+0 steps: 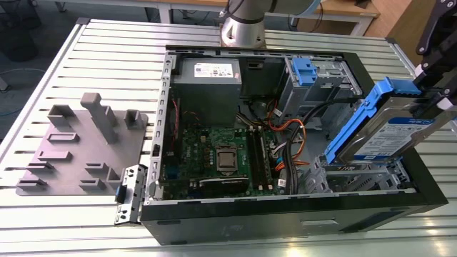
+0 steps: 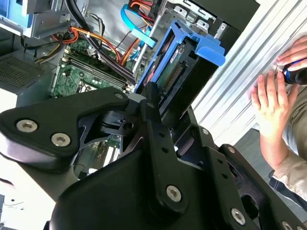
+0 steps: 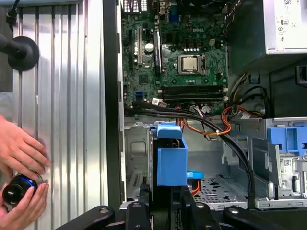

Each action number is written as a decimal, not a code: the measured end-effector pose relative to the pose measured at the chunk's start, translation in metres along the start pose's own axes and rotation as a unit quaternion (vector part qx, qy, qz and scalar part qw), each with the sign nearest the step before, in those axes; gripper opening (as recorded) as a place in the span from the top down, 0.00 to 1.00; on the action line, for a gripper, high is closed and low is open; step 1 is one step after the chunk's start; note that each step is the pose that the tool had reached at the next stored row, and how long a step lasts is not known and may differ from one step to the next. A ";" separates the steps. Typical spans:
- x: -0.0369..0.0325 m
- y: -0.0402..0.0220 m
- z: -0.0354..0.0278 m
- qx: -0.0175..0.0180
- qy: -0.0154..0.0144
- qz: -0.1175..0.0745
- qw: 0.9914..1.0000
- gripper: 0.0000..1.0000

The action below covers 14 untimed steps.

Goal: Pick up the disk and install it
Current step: 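Insert the disk into the insertion slot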

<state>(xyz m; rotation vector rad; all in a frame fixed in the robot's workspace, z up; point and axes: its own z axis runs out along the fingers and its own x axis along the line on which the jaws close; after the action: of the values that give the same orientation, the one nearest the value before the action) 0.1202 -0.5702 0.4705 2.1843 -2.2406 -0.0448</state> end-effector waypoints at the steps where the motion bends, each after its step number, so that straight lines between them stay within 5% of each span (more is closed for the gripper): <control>1: 0.0000 0.0000 0.0001 0.000 0.000 0.000 1.000 0.65; 2: 0.0002 0.0000 0.0001 0.000 -0.001 0.000 1.000 0.65; 4: 0.0001 0.0000 0.0003 0.000 -0.012 0.000 1.000 0.65; 5: 0.0001 0.0000 0.0005 0.000 -0.014 0.000 1.000 0.65; 14: 0.0002 -0.0042 0.0122 0.000 -0.014 0.000 1.000 0.65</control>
<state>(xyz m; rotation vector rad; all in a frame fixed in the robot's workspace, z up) 0.1241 -0.5704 0.4582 2.1982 -2.2538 -0.0764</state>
